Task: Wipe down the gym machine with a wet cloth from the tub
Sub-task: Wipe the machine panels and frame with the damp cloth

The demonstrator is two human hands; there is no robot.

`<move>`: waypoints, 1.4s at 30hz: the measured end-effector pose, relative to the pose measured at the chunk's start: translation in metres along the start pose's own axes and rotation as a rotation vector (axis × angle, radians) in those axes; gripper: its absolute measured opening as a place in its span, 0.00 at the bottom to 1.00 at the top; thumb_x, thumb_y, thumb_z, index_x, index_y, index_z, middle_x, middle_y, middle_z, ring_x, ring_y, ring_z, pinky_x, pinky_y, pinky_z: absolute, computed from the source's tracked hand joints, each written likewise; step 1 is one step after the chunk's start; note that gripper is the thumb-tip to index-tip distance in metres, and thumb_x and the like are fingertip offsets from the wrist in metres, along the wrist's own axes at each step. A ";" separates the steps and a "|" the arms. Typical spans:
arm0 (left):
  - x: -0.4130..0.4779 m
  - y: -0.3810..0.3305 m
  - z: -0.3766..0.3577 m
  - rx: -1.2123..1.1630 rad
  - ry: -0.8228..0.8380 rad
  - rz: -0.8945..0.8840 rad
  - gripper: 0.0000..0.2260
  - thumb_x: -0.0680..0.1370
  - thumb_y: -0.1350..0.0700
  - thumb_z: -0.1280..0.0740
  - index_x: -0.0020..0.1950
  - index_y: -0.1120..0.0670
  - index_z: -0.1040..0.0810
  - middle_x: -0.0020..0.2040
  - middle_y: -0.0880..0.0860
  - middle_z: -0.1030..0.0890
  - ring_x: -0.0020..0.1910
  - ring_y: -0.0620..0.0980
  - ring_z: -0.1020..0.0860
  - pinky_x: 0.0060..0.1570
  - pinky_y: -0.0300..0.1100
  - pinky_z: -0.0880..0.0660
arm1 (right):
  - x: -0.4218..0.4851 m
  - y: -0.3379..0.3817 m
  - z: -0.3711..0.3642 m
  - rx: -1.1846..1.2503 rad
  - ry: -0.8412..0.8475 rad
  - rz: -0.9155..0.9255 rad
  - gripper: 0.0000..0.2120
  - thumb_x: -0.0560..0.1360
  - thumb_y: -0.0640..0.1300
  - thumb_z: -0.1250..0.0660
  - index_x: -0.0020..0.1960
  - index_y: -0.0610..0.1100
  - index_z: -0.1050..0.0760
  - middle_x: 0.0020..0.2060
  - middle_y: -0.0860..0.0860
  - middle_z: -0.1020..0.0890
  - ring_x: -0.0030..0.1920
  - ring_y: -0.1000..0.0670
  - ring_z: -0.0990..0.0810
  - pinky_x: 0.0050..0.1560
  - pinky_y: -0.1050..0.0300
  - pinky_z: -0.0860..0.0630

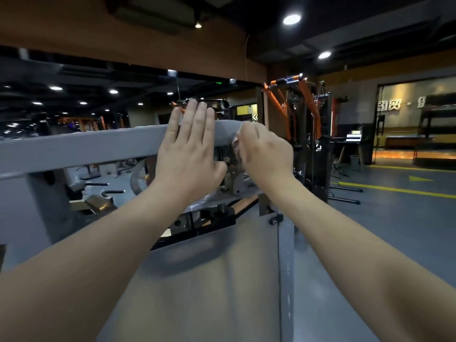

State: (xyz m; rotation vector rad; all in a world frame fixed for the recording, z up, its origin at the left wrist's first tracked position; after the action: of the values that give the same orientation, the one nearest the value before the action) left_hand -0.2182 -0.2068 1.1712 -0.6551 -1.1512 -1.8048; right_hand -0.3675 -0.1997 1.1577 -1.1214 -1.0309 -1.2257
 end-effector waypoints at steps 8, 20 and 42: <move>0.003 -0.007 -0.012 0.069 -0.017 0.004 0.47 0.76 0.33 0.48 0.81 0.66 0.53 0.80 0.65 0.43 0.81 0.63 0.47 0.80 0.61 0.56 | 0.005 -0.005 -0.004 0.030 -0.014 -0.059 0.03 0.80 0.41 0.35 0.51 0.41 0.27 0.35 0.48 0.25 0.26 0.50 0.34 0.26 0.59 0.43; 0.004 -0.007 -0.015 0.077 -0.034 0.013 0.45 0.75 0.33 0.50 0.81 0.66 0.50 0.77 0.65 0.39 0.79 0.63 0.43 0.79 0.61 0.54 | 0.005 -0.005 -0.007 0.096 -0.025 0.040 0.08 0.82 0.44 0.42 0.49 0.41 0.26 0.35 0.49 0.26 0.26 0.51 0.35 0.27 0.60 0.44; 0.003 -0.005 -0.016 0.032 -0.056 0.036 0.44 0.75 0.36 0.48 0.81 0.65 0.50 0.75 0.64 0.37 0.77 0.63 0.41 0.79 0.60 0.54 | -0.005 -0.047 -0.011 0.108 0.093 -0.245 0.09 0.83 0.48 0.40 0.56 0.43 0.29 0.31 0.55 0.28 0.25 0.53 0.29 0.27 0.63 0.38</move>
State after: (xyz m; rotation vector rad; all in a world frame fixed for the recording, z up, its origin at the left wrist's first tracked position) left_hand -0.2237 -0.2211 1.1648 -0.7075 -1.1952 -1.7442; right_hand -0.4150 -0.2099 1.1542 -0.8652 -1.1737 -1.3842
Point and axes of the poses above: each hand's wrist, its own x-axis towards the middle knuckle, its own z-axis out of the back of the hand, y = z × x, the point moved 6 cm from there along x, towards the middle knuckle
